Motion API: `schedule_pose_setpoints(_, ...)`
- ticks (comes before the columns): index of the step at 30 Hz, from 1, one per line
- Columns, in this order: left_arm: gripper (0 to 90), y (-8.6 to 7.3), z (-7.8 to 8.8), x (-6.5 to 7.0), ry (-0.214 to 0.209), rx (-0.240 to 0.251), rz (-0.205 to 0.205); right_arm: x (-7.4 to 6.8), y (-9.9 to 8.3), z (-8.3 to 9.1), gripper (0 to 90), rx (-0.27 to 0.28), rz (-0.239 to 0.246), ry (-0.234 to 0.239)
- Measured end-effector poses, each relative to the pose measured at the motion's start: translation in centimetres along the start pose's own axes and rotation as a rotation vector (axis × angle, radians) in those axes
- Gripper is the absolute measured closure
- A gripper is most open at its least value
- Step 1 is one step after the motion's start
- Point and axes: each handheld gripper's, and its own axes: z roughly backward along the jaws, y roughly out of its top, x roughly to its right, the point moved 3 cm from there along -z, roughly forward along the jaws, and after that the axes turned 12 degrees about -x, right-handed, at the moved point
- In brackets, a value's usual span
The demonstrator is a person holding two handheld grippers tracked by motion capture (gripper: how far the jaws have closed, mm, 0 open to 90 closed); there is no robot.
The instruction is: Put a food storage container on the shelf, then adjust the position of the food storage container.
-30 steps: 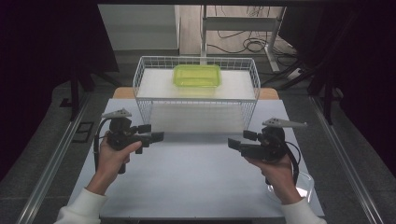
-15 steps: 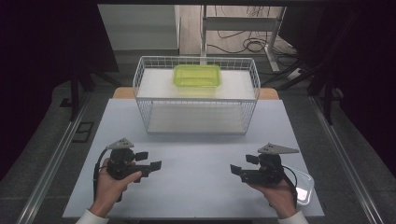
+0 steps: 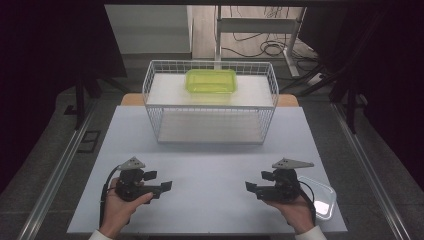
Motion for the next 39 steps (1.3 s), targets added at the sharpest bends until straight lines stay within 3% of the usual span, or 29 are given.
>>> schedule_pose_setpoints(9, 22.9, 0.0, 0.0, -0.2, 0.002, 0.000, 0.004, 0.3, -0.3, 1.3, 27.1, 0.017, -0.006, -0.007)
schedule_pose_setpoints(15, 22.8, -0.2, -0.2, -0.4, 0.009, -0.012, 0.005, 1.1, -0.8, 2.6, 31.5, -0.014, -0.001, -0.014)
schedule_pose_setpoints(22, 22.8, -0.2, -0.2, -0.7, 0.017, -0.008, 0.013, 3.5, -1.4, 5.5, 48.3, -0.001, -0.020, -0.057)
schedule_pose_setpoints(23, 22.8, -0.2, -0.2, -0.7, 0.017, -0.009, 0.015, 4.8, -2.0, 6.7, 55.4, -0.001, -0.047, -0.086)
schedule_pose_setpoints(32, 22.7, -0.3, -0.5, -0.6, 0.010, -0.025, 0.013, 8.1, -4.0, 10.3, 84.8, -0.015, -0.110, -0.153)
schedule_pose_setpoints(39, 22.8, -0.3, -0.6, -0.6, 0.002, -0.026, 0.019, 10.4, -7.0, 12.7, 89.0, -0.018, -0.196, -0.226)
